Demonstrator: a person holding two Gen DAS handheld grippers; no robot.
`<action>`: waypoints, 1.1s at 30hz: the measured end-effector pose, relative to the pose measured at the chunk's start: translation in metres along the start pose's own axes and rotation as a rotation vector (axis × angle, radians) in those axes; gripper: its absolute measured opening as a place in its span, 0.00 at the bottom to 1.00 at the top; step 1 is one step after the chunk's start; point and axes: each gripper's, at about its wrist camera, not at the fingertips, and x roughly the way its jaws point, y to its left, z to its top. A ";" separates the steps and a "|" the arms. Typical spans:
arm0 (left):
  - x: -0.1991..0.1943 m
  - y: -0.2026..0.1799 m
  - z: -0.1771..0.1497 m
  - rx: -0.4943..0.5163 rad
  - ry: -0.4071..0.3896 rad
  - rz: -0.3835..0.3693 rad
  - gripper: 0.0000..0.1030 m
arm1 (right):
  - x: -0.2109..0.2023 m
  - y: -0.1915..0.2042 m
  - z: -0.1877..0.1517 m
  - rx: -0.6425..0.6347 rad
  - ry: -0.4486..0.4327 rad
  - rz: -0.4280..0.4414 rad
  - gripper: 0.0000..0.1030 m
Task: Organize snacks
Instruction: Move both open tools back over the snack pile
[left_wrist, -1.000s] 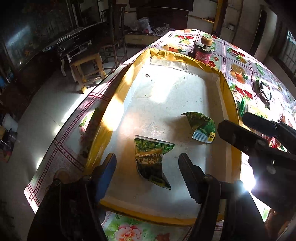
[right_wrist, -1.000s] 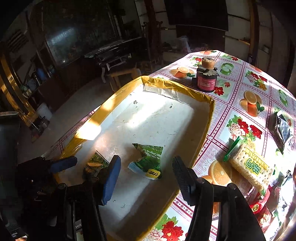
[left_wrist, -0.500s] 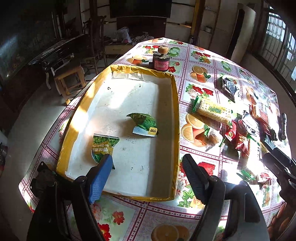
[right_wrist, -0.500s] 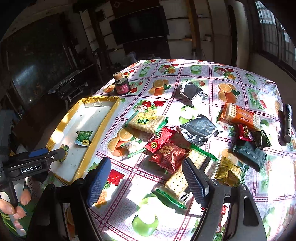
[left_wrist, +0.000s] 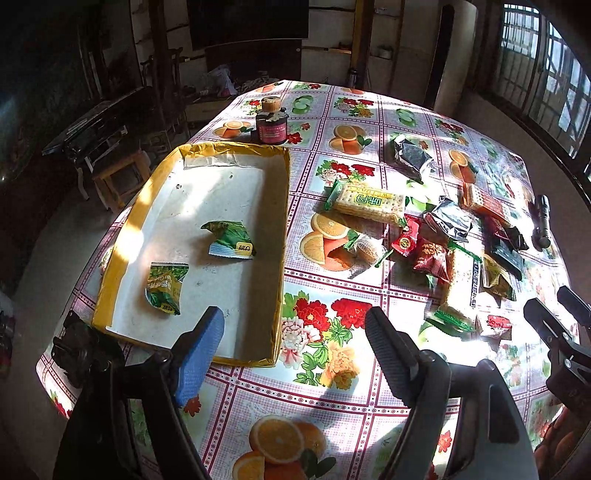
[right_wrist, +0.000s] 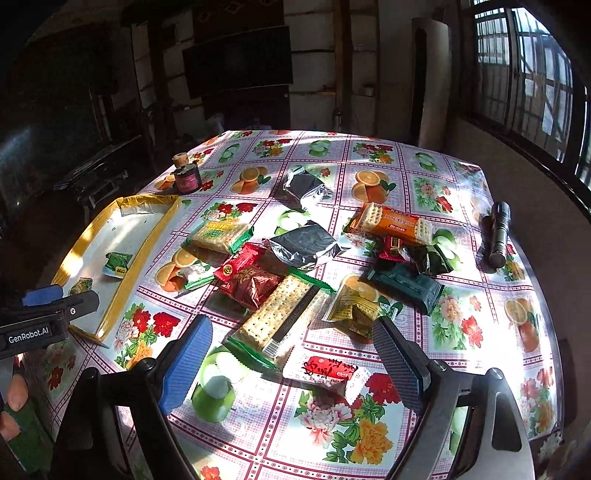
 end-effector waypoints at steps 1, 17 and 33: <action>-0.001 -0.002 -0.001 0.004 -0.001 0.001 0.78 | -0.003 -0.002 -0.001 0.002 -0.003 -0.014 0.90; 0.004 -0.054 -0.020 0.105 0.038 -0.032 0.79 | -0.010 -0.044 -0.059 0.053 0.076 -0.057 0.94; 0.029 -0.086 -0.023 0.167 0.105 -0.031 0.79 | 0.010 -0.057 -0.051 0.043 0.087 0.010 0.94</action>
